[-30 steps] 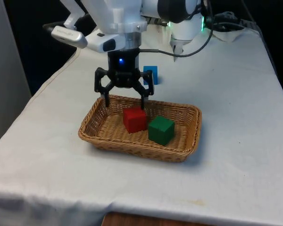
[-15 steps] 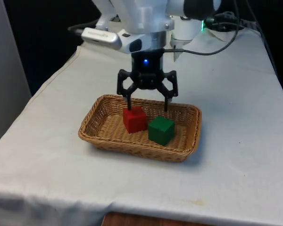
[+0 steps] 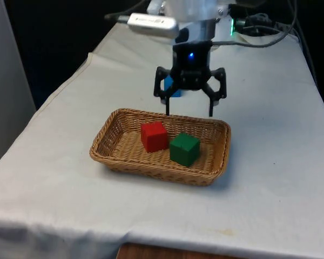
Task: Pick up exactly two blocks and place them into the basket.
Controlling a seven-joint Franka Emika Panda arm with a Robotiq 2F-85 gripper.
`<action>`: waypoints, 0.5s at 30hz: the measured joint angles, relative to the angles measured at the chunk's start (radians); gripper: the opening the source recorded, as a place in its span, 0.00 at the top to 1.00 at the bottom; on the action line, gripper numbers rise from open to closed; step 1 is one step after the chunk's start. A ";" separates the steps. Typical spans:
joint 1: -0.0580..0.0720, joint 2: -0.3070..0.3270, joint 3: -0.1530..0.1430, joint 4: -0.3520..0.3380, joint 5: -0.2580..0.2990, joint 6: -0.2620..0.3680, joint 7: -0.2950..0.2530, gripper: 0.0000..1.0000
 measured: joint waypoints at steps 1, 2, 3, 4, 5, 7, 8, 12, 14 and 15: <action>0.000 0.000 0.000 0.000 0.000 0.000 0.000 0.00; 0.002 -0.008 0.003 -0.002 -0.009 0.000 0.006 0.00; 0.003 -0.014 0.007 -0.004 -0.016 0.000 0.012 0.00; 0.003 -0.020 0.010 -0.006 -0.023 0.000 0.018 0.00; 0.003 -0.020 0.010 -0.006 -0.023 0.000 0.018 0.00; 0.007 -0.036 0.018 -0.009 -0.042 0.000 0.030 0.00; 0.007 -0.036 0.018 -0.009 -0.042 0.000 0.030 0.00; 0.013 -0.071 0.031 -0.019 -0.075 -0.004 0.052 0.00; 0.014 -0.078 0.035 -0.020 -0.082 -0.006 0.057 0.00; 0.016 -0.091 0.040 -0.022 -0.096 -0.011 0.066 0.00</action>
